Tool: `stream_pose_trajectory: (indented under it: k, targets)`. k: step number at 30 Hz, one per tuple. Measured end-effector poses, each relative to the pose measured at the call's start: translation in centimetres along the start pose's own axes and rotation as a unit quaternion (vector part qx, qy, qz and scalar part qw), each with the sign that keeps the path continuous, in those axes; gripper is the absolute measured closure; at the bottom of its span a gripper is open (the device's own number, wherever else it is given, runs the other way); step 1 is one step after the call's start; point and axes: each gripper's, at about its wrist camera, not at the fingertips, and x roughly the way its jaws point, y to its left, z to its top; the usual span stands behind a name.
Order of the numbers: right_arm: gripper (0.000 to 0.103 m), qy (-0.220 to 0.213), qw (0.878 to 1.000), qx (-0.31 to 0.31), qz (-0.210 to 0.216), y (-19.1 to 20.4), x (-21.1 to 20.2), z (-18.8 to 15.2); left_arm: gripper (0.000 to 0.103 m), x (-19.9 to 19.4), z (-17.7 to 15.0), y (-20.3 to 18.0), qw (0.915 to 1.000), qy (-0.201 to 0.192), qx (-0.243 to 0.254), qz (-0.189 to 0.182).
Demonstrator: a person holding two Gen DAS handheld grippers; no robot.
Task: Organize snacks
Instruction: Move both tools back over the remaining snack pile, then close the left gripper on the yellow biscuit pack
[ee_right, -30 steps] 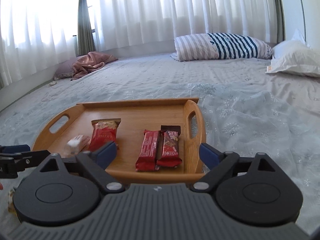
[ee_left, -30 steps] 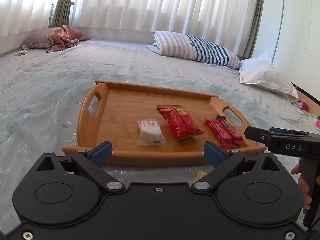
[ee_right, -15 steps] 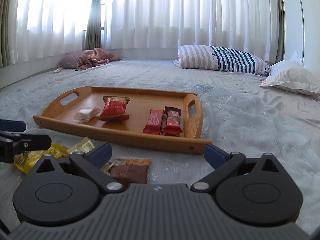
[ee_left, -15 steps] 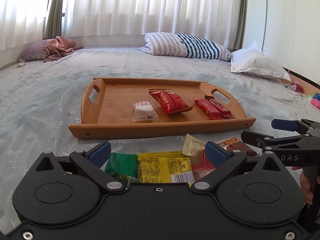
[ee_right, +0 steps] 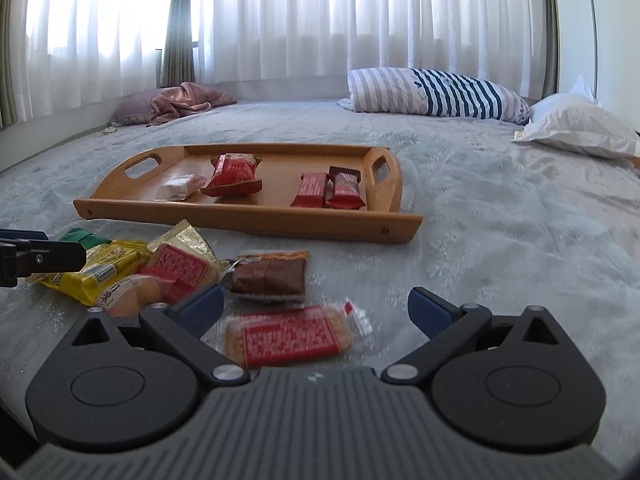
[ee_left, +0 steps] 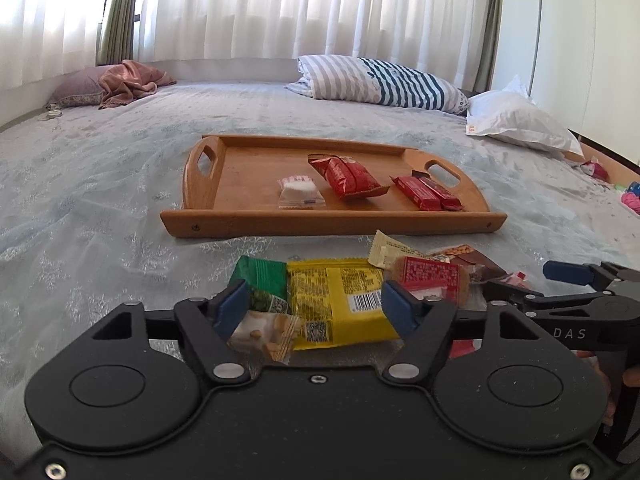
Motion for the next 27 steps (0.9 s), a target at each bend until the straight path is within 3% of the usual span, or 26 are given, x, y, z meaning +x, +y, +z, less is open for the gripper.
stream_pose_trajectory:
  k: [5,12,27]
  targets:
    - [0.000,0.005,1.000,0.015,-0.001,-0.2,0.1,-0.6,0.044,-0.3,-0.2,-0.5,1.0000,0.009,0.000,-0.003]
    - [0.000,0.003,1.000,0.005,-0.008,0.1,0.4,-0.8,0.045,-1.3,-0.3,-1.5,0.9995,0.016,-0.008,-0.027]
    - [0.000,-0.001,1.000,0.000,-0.004,0.2,0.7,-1.1,0.033,1.2,-1.1,-1.4,0.9995,0.029,-0.011,-0.002]
